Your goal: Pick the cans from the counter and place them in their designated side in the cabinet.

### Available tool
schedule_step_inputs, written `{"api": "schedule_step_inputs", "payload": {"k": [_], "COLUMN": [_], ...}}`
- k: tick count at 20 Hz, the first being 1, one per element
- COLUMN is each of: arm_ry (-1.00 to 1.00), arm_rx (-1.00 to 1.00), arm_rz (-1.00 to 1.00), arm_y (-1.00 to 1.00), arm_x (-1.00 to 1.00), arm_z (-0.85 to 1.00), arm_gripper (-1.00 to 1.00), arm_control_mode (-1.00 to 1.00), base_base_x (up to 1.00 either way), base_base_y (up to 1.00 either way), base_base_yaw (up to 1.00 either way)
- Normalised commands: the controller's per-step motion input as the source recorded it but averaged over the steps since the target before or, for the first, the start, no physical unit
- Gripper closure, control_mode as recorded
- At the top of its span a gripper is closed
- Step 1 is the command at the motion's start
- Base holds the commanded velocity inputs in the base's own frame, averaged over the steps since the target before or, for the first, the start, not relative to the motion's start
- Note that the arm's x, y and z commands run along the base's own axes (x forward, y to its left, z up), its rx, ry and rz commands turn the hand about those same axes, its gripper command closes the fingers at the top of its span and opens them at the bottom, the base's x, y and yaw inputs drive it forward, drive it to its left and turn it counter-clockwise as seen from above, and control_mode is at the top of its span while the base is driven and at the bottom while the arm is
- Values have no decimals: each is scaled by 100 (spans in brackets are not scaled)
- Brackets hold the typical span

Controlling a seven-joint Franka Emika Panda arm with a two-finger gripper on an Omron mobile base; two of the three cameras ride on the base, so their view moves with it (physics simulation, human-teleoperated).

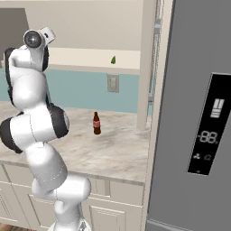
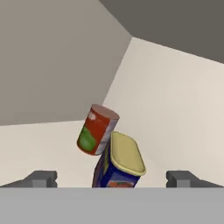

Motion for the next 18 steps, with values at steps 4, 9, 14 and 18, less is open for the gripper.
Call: {"api": "schedule_step_inputs", "payload": {"k": [4, 9, 14, 18], "arm_ry": [-2, 0, 1, 4], "arm_rx": [-2, -5, -8, -8], "arm_rz": [4, 2, 0, 0], "arm_y": [-16, -14, -3, 0], "arm_x": [-62, -68, -66, -59], "arm_z": [6, 6, 2, 0], "arm_gripper": [-100, -100, -100, -100], "arm_control_mode": [-100, -100, -100, -100], "base_base_x": [0, 0, 0, 0], "base_base_y": [0, 0, 0, 0], "base_base_yaw": [0, 0, 0, 0]}}
